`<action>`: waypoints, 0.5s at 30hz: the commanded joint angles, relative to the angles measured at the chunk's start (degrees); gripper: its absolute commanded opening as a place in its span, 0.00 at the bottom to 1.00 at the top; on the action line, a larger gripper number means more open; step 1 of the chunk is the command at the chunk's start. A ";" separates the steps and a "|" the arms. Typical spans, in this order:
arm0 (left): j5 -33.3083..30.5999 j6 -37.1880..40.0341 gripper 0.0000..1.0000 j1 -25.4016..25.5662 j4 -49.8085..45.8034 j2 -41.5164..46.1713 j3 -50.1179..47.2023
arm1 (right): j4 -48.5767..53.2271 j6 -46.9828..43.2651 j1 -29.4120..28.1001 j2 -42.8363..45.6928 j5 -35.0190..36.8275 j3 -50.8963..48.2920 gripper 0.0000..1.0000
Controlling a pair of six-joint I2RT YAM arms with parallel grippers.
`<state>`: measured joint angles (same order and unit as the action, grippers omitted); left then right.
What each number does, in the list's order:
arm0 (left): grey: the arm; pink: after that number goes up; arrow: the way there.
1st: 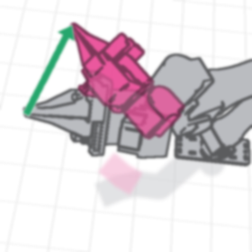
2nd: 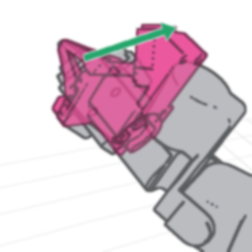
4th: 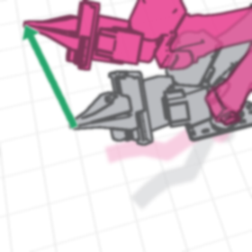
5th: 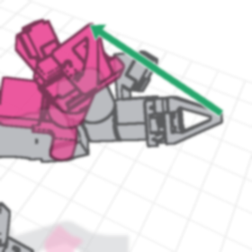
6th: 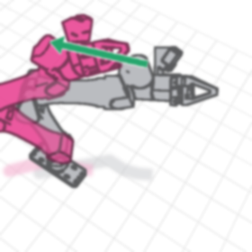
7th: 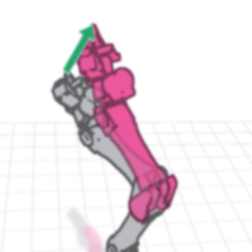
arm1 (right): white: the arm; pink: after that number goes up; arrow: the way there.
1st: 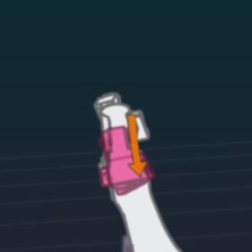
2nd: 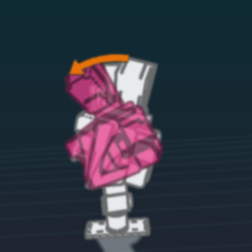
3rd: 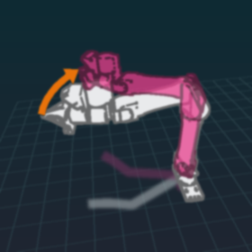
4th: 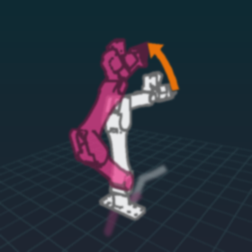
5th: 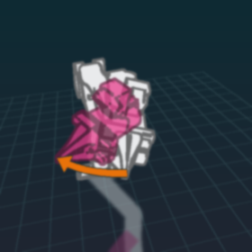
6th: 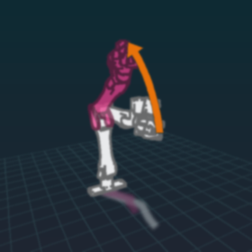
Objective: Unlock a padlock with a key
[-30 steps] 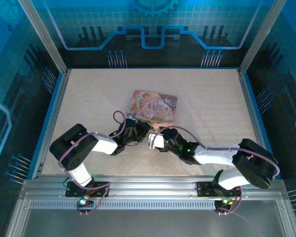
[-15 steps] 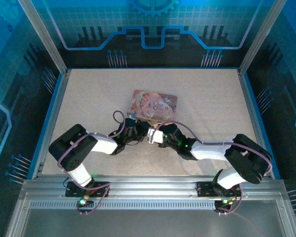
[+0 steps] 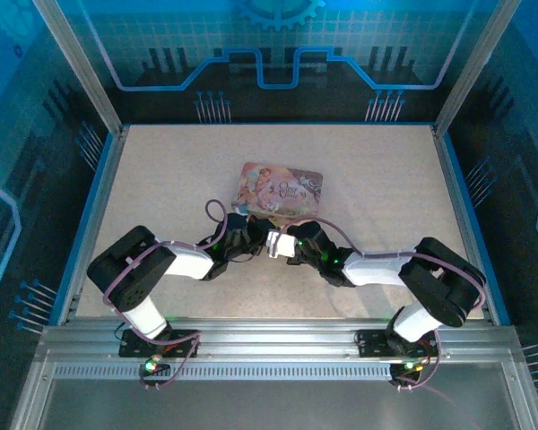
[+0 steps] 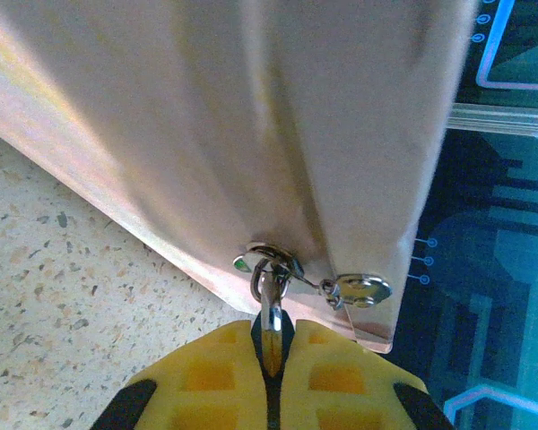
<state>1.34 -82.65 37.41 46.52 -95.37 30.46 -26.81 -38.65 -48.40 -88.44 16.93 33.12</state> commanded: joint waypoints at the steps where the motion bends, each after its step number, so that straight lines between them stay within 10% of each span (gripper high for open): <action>1: 1.56 -0.72 0.00 0.47 3.12 2.38 2.18 | -2.72 -0.22 0.77 -0.98 -1.02 1.41 0.32; 15: 1.81 -0.79 0.00 0.44 2.89 2.08 2.60 | -3.44 1.14 1.93 -2.83 0.53 3.36 0.06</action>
<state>1.06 -83.72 37.26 46.11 -95.13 30.74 -28.36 -38.61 -47.51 -90.04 16.45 34.54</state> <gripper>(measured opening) 0.068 0.074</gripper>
